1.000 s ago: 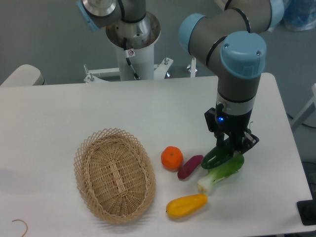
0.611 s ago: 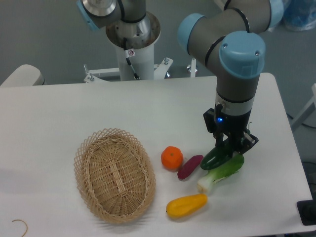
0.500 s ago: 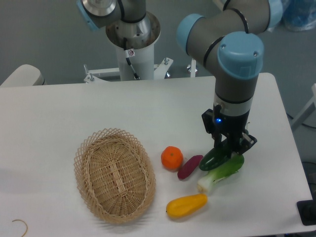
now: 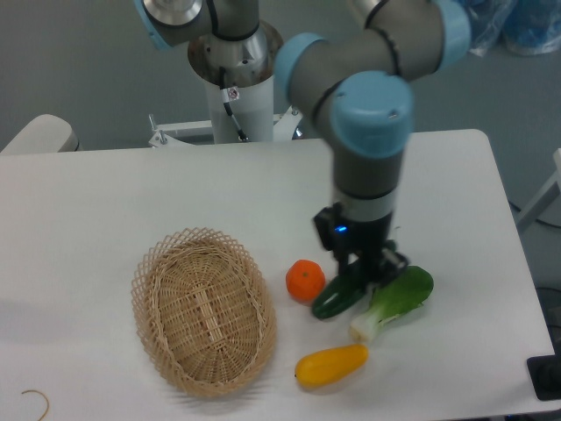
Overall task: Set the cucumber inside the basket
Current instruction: 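Lift the cucumber and carry it toward the wicker basket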
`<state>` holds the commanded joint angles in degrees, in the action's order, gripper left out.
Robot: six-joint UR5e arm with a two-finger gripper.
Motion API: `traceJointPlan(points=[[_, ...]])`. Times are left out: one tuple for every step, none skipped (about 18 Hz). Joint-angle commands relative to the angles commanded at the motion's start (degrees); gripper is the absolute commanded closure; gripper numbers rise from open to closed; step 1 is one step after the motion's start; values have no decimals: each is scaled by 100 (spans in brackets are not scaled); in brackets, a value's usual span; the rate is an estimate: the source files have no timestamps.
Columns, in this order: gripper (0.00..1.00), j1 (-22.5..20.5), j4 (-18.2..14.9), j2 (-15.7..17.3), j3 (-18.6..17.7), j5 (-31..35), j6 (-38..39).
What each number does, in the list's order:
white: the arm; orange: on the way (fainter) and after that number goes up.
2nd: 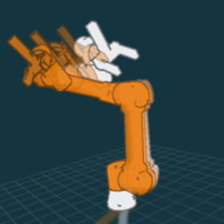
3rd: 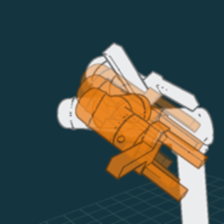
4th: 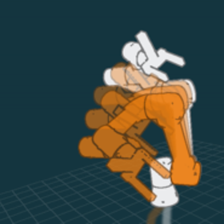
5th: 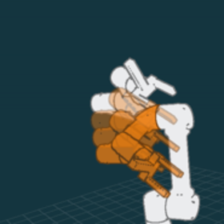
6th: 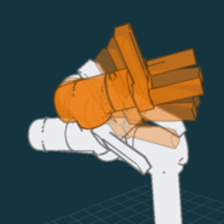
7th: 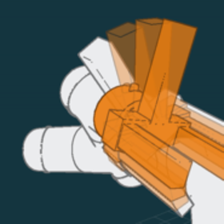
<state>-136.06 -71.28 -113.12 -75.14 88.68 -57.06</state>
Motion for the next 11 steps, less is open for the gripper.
traceJointPlan(points=[[75, 97, 0, 0, -105, 0, 298], [75, 202, 0, 9, -202, 0, 640], [75, 290, 9, 9, -264, -9, 975], [75, 387, 17, 0, -291, 0, 1309], [75, 466, 18, -26, -300, 0, 1616], [75, 536, 44, -61, -300, 0, 1941], [75, 589, 96, -122, -317, 0, 2240], [75, 668, 175, -184, -352, 44, 2478], [75, 756, 306, -219, -405, 96, 2646], [75, 835, 456, -289, -466, 123, 2770], [75, 879, 605, -333, -580, 175, 2910]])
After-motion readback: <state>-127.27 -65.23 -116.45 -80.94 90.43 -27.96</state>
